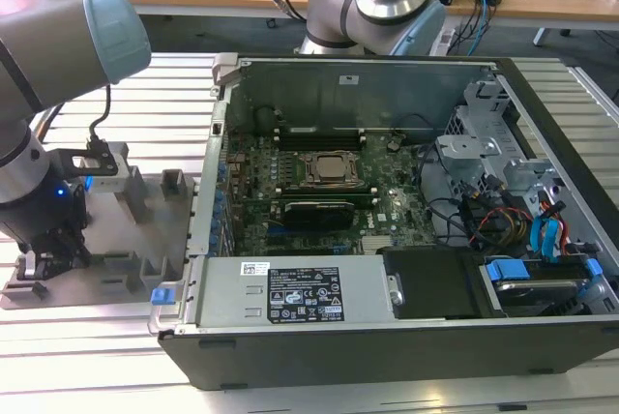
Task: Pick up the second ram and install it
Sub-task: 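Pick up the second ram and move it above second insertion slot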
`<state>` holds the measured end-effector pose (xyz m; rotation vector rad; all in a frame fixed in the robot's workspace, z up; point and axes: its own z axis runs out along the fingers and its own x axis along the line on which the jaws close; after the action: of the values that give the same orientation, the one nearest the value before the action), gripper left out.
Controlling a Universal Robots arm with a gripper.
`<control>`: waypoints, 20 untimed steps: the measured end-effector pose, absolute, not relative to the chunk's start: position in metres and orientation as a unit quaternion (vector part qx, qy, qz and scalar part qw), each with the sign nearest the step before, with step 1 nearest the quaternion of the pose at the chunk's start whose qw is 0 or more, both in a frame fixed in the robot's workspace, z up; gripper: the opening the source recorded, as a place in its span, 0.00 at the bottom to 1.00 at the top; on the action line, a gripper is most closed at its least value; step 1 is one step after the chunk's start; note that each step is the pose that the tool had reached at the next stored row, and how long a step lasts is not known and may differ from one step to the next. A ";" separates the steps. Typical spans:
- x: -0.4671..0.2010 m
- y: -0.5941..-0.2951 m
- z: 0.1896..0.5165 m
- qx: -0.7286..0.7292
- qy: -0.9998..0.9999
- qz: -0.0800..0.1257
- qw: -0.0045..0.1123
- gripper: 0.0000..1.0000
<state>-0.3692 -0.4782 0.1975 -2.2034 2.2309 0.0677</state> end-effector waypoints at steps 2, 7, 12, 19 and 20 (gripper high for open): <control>-0.369 -0.478 0.210 -0.703 0.711 0.022 0.003 0.14; -0.369 -0.478 0.244 -0.703 0.711 0.022 0.003 0.14; -0.369 -0.478 0.274 -0.703 0.711 0.022 0.003 0.14; -0.369 -0.478 0.310 -0.703 0.711 0.022 0.003 0.14; -0.369 -0.478 0.317 -0.703 0.711 0.022 0.003 0.14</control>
<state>-0.3693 -0.4782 0.3169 -2.2029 2.2305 0.0689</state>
